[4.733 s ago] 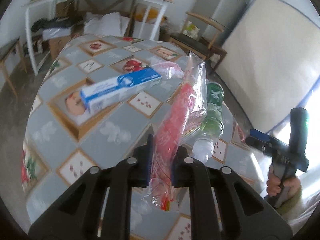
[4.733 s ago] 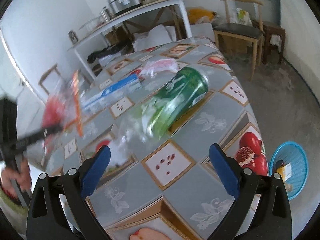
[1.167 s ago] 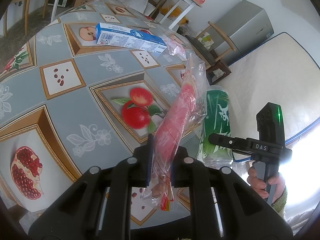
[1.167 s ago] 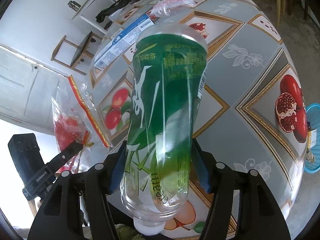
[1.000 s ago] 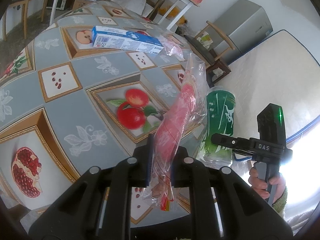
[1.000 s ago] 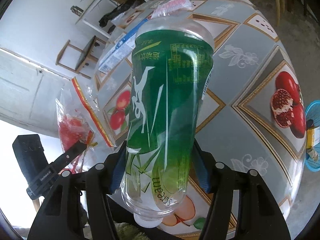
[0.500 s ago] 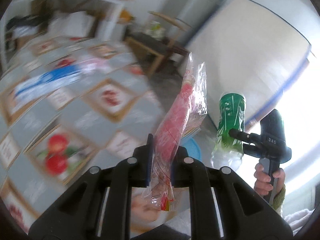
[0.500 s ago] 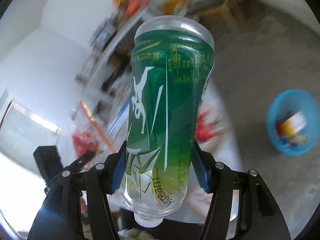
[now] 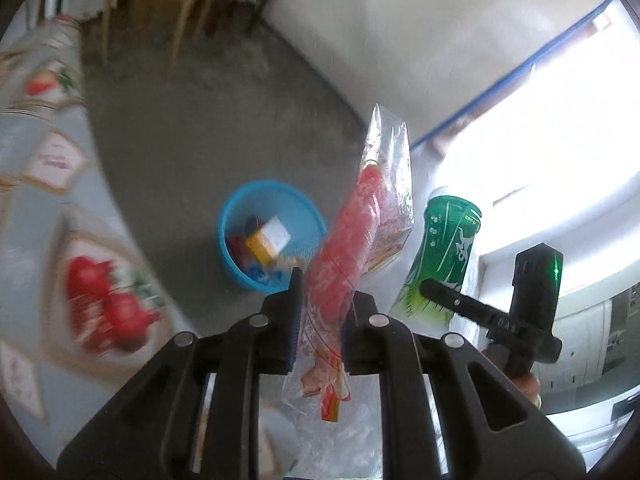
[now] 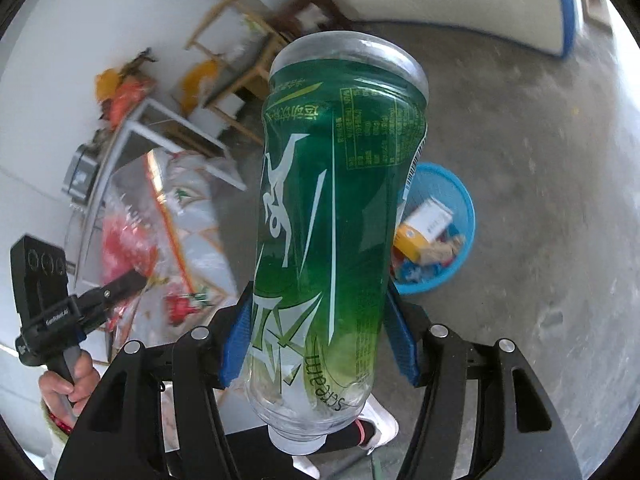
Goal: Collect trash
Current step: 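Carry the plastic bag and green bottle over the wastebasket and open both tools, then return both tools from the wastebasket toward the table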
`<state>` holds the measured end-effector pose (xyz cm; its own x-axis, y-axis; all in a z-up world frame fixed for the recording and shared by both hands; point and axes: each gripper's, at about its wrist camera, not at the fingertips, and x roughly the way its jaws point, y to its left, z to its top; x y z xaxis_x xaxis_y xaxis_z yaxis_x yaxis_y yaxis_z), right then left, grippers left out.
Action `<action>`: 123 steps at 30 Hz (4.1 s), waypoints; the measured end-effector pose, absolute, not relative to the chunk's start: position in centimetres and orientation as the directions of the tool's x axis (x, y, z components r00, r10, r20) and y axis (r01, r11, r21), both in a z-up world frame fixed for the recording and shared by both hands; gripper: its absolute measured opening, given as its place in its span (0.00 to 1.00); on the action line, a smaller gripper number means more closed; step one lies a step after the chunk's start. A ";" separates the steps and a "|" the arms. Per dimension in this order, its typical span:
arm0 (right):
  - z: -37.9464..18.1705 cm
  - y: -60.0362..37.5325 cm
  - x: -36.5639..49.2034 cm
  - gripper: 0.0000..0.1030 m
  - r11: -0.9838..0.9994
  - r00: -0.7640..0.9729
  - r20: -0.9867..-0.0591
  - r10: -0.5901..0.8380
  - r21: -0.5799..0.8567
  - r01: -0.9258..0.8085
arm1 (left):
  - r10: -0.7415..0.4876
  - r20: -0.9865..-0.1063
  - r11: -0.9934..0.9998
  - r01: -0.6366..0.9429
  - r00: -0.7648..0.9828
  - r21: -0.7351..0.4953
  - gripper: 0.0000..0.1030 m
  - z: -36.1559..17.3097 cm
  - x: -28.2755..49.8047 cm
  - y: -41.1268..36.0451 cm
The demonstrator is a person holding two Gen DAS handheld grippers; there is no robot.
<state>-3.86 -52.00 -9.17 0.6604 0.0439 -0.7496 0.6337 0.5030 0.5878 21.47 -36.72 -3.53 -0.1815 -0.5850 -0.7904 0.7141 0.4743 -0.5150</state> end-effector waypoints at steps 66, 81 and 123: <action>-15.4 -55.9 -1.6 0.14 0.312 0.801 -0.586 0.121 0.789 0.530 | -0.693 -0.700 0.402 0.715 -0.171 -0.573 0.37 -3.2 20.2 -34.1; -33.6 -64.6 5.3 0.48 0.339 0.225 -0.968 -0.110 0.176 0.924 | -0.692 -0.696 0.624 0.643 0.192 -0.443 0.62 1.7 20.0 -12.3; -34.8 -57.5 15.4 0.31 0.524 0.258 -0.964 0.057 0.249 0.815 | -0.409 -0.771 0.912 0.185 0.488 -0.367 0.81 -3.9 15.2 10.4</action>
<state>15.37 -57.52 -34.82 0.2581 0.0575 -0.9644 0.8146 0.5237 0.2492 15.23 10.43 -3.91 0.4882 -0.4094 -0.7707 0.1854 0.9116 -0.3668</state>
